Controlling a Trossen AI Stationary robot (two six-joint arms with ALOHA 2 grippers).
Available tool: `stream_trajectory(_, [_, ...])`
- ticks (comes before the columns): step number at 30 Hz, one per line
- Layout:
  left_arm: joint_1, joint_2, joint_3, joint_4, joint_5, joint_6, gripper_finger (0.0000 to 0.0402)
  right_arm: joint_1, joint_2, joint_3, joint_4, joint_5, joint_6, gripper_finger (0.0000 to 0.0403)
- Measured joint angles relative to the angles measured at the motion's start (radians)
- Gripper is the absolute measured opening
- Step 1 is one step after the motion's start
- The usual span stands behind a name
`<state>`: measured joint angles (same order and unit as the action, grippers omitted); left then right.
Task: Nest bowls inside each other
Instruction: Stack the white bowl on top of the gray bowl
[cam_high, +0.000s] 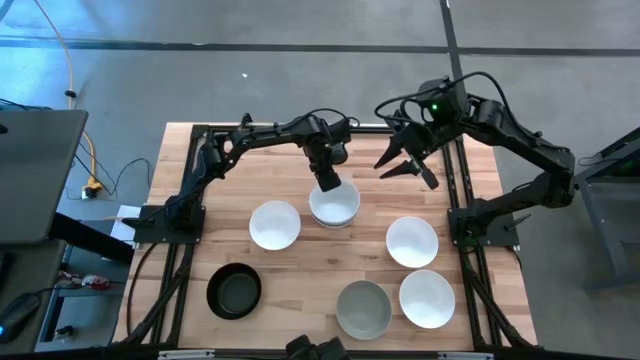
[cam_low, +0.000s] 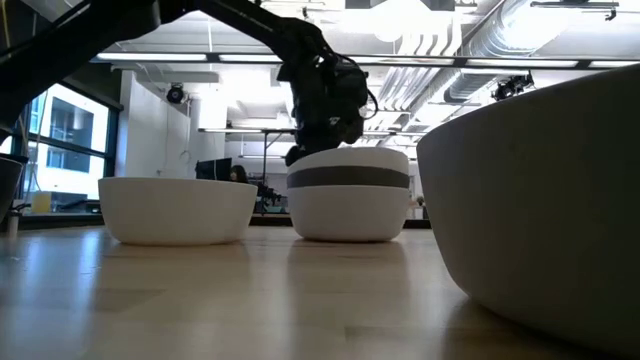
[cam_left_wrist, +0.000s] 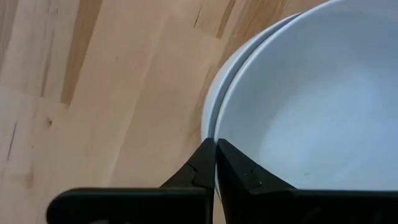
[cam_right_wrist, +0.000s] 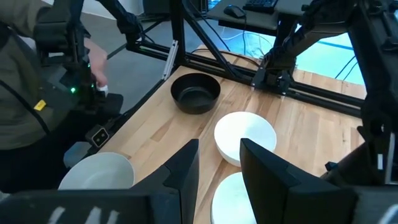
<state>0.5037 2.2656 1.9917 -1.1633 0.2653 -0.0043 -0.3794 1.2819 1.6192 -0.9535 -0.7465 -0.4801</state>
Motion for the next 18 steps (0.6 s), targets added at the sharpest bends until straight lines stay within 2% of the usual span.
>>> stream_trajectory(7, [0.008,-0.003,0.061,-0.019,-0.007,0.007,0.0028,0.0,0.0,0.0,-0.007,-0.01,-0.018,0.011])
stream_trajectory(18, [0.006,-0.009,0.18,-0.11,-0.007,0.045,0.0135,0.0,0.0,0.0,-0.035,-0.011,-0.019,0.011])
